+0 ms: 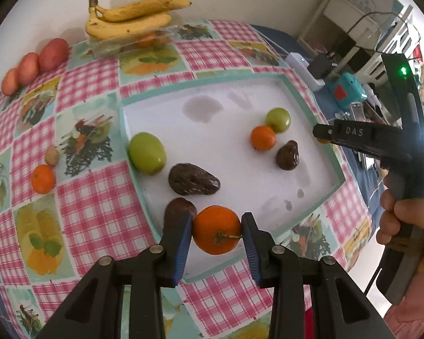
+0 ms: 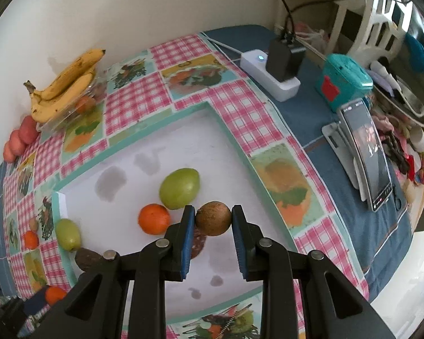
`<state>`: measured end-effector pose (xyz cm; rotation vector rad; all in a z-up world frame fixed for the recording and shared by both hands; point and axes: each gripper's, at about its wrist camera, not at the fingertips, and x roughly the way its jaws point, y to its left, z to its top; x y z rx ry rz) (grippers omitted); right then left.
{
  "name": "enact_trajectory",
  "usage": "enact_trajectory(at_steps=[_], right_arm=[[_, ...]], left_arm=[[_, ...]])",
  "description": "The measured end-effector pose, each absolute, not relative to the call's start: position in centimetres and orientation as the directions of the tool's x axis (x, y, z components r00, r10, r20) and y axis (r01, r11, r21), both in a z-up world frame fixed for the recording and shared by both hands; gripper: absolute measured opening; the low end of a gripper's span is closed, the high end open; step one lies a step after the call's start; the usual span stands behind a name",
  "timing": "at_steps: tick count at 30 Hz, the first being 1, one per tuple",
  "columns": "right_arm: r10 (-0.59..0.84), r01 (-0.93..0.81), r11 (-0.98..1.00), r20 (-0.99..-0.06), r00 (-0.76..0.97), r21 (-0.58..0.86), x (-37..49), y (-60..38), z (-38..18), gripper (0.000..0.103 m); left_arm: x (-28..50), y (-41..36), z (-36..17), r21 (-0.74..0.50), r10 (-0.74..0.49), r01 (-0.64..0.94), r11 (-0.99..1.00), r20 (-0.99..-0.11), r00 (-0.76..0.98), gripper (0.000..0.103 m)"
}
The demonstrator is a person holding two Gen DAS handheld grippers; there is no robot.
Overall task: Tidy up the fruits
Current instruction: 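Carry the tangerine with the left gripper while the right gripper carries the kiwi over the tray, then open the left gripper to drop the tangerine while the right gripper releases the kiwi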
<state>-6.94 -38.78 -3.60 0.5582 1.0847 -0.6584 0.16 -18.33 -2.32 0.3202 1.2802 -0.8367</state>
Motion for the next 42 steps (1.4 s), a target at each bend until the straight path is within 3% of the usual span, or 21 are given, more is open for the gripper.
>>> enact_trajectory(at_steps=[20, 33, 35, 37, 42], right_arm=[[-0.138, 0.742, 0.669, -0.972, 0.189, 0.050, -7.2, -39.3, -8.5, 0.028], [-0.128, 0.739, 0.672, -0.976, 0.175, 0.044, -6.7, -39.3, -9.2, 0.028], [-0.126, 0.740, 0.671, -0.977, 0.174, 0.045, -6.8, -39.2, -9.4, 0.028], [-0.125, 0.740, 0.671, -0.977, 0.171, 0.044, -6.8, -39.3, -9.5, 0.028], [-0.127, 0.737, 0.674, -0.976, 0.179, 0.047, -6.8, -39.4, -9.2, 0.029]], left_arm=[[-2.1, -20.7, -7.3, -0.150, -0.227, 0.745, 0.650, -0.974, 0.002, 0.038], [-1.8, -20.7, -8.9, -0.136, -0.195, 0.731, 0.669, -0.981, -0.003, 0.039], [-1.6, -20.6, -8.9, -0.139, -0.196, 0.731, 0.669, -0.981, -0.007, 0.041], [-1.6, -20.7, -9.0, -0.137, -0.194, 0.730, 0.670, -0.981, -0.007, 0.050], [-1.3, -20.6, -7.6, -0.154, -0.221, 0.726, 0.670, -0.975, -0.003, 0.056]])
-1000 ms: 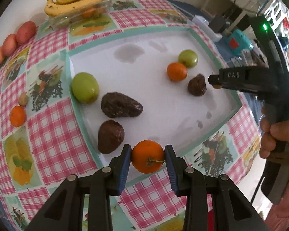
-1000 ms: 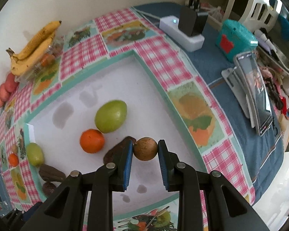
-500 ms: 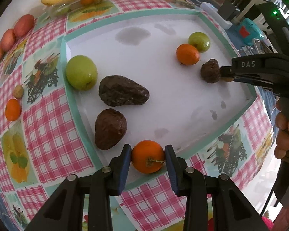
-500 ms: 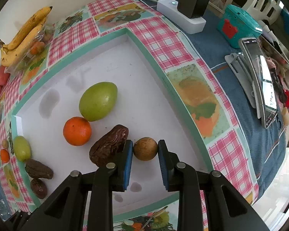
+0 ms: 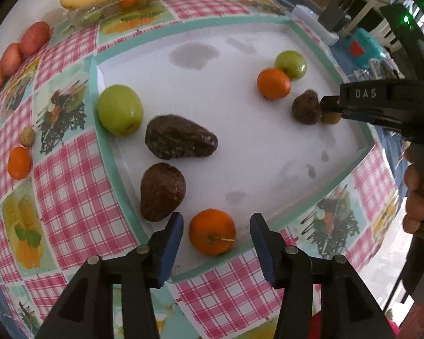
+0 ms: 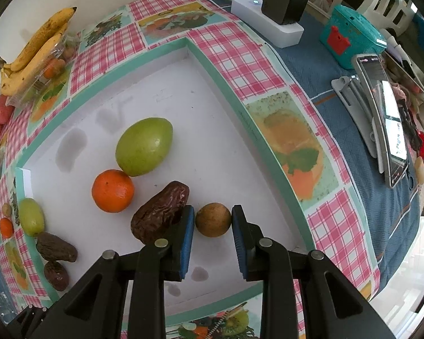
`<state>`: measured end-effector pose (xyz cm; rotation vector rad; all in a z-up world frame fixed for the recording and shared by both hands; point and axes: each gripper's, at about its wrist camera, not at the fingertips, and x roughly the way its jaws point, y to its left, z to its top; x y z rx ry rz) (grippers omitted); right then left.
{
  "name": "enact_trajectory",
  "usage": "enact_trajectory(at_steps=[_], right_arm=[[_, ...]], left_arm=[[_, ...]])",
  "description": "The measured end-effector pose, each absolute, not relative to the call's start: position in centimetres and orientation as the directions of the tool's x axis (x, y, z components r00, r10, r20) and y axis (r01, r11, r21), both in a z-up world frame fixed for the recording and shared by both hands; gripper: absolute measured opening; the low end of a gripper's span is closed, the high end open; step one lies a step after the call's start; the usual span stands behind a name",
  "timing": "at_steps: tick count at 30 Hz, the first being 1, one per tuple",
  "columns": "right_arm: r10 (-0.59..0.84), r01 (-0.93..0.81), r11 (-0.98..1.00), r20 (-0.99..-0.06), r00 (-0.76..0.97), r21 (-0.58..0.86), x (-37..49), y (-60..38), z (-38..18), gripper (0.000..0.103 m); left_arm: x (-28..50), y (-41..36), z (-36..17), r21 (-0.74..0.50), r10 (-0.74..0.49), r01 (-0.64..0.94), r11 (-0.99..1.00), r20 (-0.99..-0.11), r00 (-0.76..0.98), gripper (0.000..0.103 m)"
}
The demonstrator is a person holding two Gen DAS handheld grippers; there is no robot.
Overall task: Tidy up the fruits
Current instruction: 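Open the left gripper to drop the tangerine while the right gripper releases the kiwi, then move both grippers back toward the fruit cluster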
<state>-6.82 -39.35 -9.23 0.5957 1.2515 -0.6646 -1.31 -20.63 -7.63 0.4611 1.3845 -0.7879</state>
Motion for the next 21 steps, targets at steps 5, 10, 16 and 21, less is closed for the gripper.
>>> enact_trajectory(at_steps=[5, 10, 16, 21], right_arm=[[-0.156, 0.738, 0.674, -0.968, 0.199, 0.043, -6.8, -39.3, -7.9, 0.038], [-0.161, 0.720, 0.691, -0.959, 0.232, 0.058, -6.4, -38.9, -6.8, 0.047], [-0.164, 0.679, 0.730, -0.946, 0.280, 0.075, -5.4, -37.9, -6.1, 0.072], [-0.169, 0.652, 0.753, -0.934, 0.315, 0.084, -4.7, -36.7, -5.6, 0.081]], left_arm=[[0.1, -19.6, -5.7, -0.157, -0.254, 0.697, 0.700, -0.966, 0.037, 0.068], [2.9, -17.3, -4.9, -0.119, -0.238, 0.610, 0.783, -0.964, 0.118, 0.090], [6.7, -13.1, -3.2, -0.103, -0.231, 0.455, 0.884, -0.944, 0.236, 0.103], [9.3, -9.4, -2.2, -0.117, -0.218, 0.313, 0.943, -0.925, 0.312, 0.103]])
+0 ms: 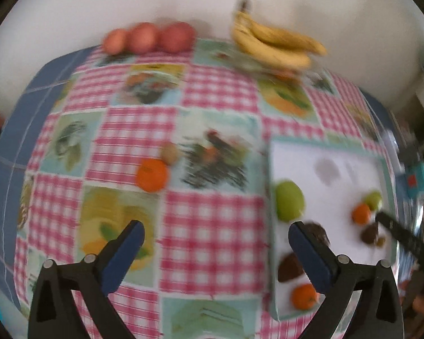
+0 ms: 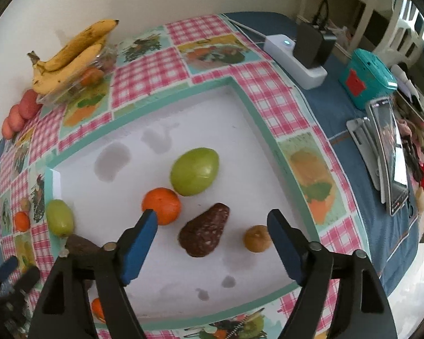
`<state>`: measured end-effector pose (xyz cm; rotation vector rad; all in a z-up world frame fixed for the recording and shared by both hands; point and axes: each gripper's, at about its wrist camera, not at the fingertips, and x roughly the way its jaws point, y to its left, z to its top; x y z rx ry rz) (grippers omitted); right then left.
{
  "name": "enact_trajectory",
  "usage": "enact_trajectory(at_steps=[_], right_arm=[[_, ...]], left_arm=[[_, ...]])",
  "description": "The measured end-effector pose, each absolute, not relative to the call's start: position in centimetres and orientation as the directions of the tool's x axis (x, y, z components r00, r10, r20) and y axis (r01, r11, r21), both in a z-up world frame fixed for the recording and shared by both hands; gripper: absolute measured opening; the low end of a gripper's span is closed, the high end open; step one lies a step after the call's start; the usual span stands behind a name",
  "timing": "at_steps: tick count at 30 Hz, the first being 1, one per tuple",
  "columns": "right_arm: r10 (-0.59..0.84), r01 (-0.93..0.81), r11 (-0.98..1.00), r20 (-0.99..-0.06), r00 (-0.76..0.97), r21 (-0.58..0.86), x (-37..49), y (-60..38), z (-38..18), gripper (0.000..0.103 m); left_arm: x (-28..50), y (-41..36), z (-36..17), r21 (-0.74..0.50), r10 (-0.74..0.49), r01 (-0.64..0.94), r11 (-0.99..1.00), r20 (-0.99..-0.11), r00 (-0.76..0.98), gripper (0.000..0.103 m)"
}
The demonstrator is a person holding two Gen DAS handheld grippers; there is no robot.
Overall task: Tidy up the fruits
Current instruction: 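Move both grippers back toward the fruit cluster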
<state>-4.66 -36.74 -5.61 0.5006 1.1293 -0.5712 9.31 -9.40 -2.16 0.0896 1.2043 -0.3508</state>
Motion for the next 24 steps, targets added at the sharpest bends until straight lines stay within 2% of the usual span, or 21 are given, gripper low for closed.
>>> enact_trajectory(at_steps=[1, 4, 12, 21, 24], right_arm=[[-0.168, 0.644, 0.760, -0.930, 0.326, 0.088, -4.5, -36.5, -5.5, 0.081], [-0.173, 0.609, 0.789, -0.922, 0.348, 0.081, -3.6, -35.3, -4.9, 0.092], [-0.136, 0.480, 0.872, -0.896, 0.423, 0.094, -1.4, -30.5, -3.5, 0.092], [-0.119, 0.391, 0.917, -0.884, 0.451, 0.077, 0.2, -26.7, -3.2, 0.092], [-0.106, 0.375, 0.922, -0.876, 0.470, 0.090, 0.7, -25.8, -2.9, 0.092]], left_arm=[[9.9, -8.5, -2.0, -0.133, -0.223, 0.280, 0.951, -0.921, 0.319, 0.103], [11.1, -6.3, -1.7, -0.154, -0.221, 0.213, 0.965, -0.916, 0.335, 0.103], [13.2, -1.3, -0.3, -0.069, -0.111, 0.112, 0.991, -0.898, 0.425, 0.103], [14.8, 3.6, 0.3, -0.036, -0.039, 0.014, 0.999, -0.881, 0.471, 0.103], [15.1, 4.5, 0.4, -0.065, -0.058, 0.003, 0.998, -0.880, 0.472, 0.103]])
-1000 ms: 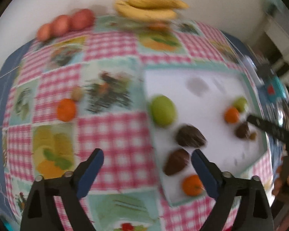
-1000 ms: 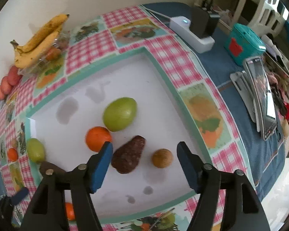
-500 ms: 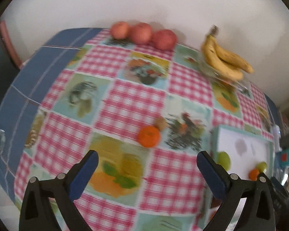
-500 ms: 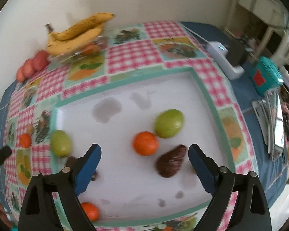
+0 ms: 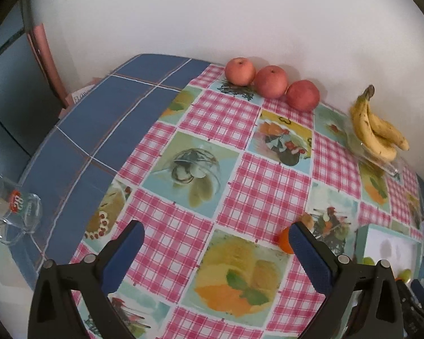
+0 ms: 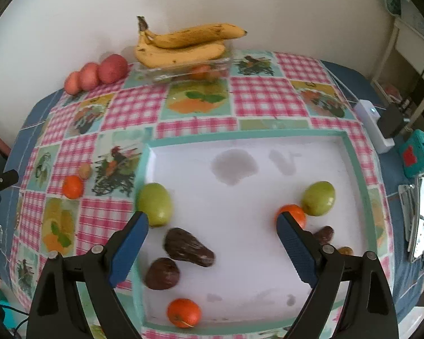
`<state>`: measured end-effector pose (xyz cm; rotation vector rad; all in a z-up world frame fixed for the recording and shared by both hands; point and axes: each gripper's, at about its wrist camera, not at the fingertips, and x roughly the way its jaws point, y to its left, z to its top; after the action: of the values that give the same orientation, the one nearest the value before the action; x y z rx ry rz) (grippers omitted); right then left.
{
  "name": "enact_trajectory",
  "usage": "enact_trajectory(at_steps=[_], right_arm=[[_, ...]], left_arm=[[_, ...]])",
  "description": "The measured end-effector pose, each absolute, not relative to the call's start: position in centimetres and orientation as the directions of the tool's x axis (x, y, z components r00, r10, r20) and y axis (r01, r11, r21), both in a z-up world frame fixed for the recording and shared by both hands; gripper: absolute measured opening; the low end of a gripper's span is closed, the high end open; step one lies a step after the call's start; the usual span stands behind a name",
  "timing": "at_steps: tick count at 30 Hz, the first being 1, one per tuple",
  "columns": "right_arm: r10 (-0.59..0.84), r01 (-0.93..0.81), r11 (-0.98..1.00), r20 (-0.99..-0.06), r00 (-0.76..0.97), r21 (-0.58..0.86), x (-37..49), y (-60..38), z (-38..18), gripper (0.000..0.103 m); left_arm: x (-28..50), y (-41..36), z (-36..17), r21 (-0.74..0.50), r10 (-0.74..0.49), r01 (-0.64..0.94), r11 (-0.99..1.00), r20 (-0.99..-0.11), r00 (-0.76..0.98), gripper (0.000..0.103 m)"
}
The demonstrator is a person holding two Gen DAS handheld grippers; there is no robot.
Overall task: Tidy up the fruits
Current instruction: 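Move both grippers back toward the fruit cluster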
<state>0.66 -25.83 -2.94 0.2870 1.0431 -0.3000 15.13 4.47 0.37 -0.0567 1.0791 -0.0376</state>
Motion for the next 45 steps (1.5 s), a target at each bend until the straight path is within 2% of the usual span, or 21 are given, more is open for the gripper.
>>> enact_trajectory(at_steps=[14, 22, 35, 39, 45], right_arm=[[-0.078, 0.347, 0.930, -0.853, 0.516, 0.124, 4.5, -23.0, -1.4, 0.092], [-0.070, 0.383, 0.914, -0.875, 0.479, 0.136, 6.7, -22.4, -1.6, 0.092], [-0.076, 0.398, 0.909, -0.890, 0.449, 0.123, 10.1, -21.5, -1.9, 0.092], [-0.093, 0.419, 0.899, -0.882, 0.462, 0.125, 10.5, -22.4, -1.6, 0.092], [-0.096, 0.447, 0.885, -0.890, 0.446, 0.129, 10.3, -23.6, -2.2, 0.092]], left_arm=[[17.3, 3.1, -1.8, -0.143, -0.155, 0.060, 0.988, -0.898, 0.412, 0.103], [18.4, 3.0, -5.0, -0.138, -0.132, 0.008, 0.990, -0.926, 0.353, 0.103], [19.4, 1.8, -4.7, -0.103, -0.114, 0.050, 0.993, -0.917, 0.382, 0.101], [19.2, 0.4, -5.2, -0.125, -0.151, 0.095, 0.988, -0.923, 0.355, 0.090], [18.3, -2.4, -6.8, -0.163, -0.206, 0.173, 0.971, -0.940, 0.273, 0.083]])
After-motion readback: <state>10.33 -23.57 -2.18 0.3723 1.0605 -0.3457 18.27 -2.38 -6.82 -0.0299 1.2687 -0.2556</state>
